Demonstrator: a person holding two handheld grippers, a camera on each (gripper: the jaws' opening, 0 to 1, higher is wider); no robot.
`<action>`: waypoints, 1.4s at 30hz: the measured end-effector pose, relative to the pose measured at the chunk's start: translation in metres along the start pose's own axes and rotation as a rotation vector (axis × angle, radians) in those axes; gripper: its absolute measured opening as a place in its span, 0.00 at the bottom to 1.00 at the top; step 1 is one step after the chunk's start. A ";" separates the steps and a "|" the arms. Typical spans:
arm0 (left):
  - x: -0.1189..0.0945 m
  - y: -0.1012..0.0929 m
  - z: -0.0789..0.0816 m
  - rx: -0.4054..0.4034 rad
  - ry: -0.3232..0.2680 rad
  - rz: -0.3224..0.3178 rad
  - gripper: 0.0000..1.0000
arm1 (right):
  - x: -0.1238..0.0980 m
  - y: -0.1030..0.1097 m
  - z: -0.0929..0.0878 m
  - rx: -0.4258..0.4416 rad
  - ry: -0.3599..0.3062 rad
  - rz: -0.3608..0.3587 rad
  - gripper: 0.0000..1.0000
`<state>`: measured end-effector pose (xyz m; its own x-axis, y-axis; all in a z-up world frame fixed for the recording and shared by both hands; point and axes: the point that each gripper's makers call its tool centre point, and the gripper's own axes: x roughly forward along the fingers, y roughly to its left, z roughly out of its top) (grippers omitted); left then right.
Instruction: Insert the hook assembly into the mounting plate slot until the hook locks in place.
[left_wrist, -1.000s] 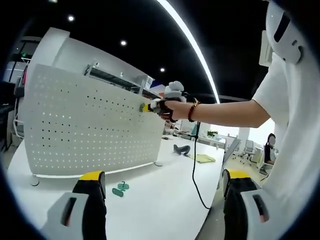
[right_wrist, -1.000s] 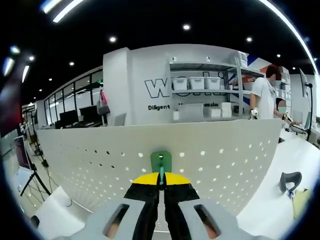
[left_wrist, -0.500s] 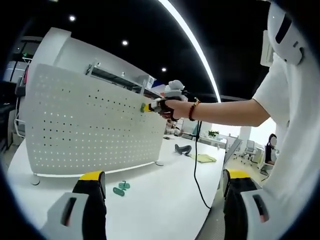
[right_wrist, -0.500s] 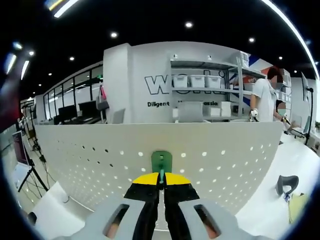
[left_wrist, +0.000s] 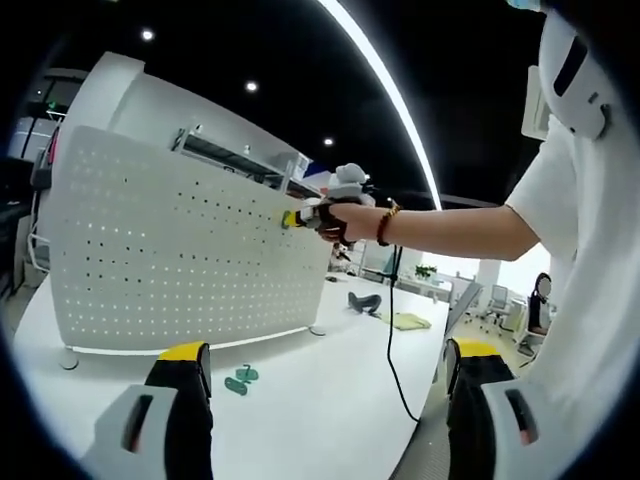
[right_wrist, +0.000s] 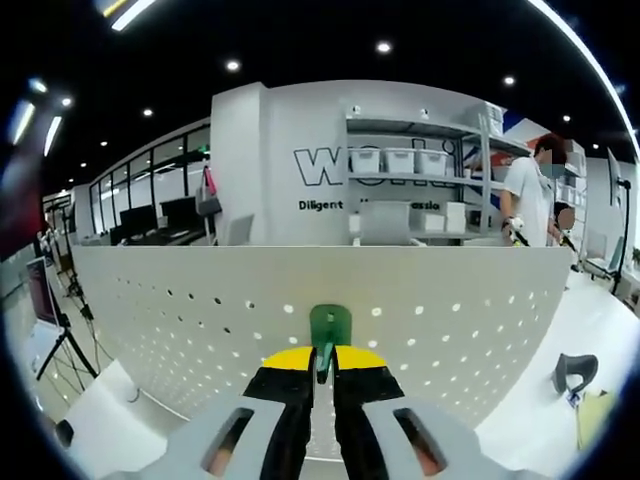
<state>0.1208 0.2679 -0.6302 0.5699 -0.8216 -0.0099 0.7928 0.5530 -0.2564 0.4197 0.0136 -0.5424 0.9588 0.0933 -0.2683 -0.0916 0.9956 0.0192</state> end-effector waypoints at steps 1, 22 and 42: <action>0.000 0.001 0.000 0.002 0.001 0.003 1.00 | 0.000 0.000 0.000 0.001 0.001 0.003 0.07; -0.002 -0.006 -0.001 -0.010 -0.001 0.008 1.00 | -0.010 -0.003 0.000 -0.048 -0.055 -0.009 0.07; -0.001 -0.015 0.002 0.010 0.020 0.016 0.99 | -0.028 0.020 -0.025 -0.050 -0.029 0.082 0.09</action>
<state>0.1093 0.2607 -0.6247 0.5785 -0.8150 -0.0330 0.7856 0.5675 -0.2463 0.3841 0.0308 -0.5583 0.9549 0.1758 -0.2393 -0.1831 0.9830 -0.0086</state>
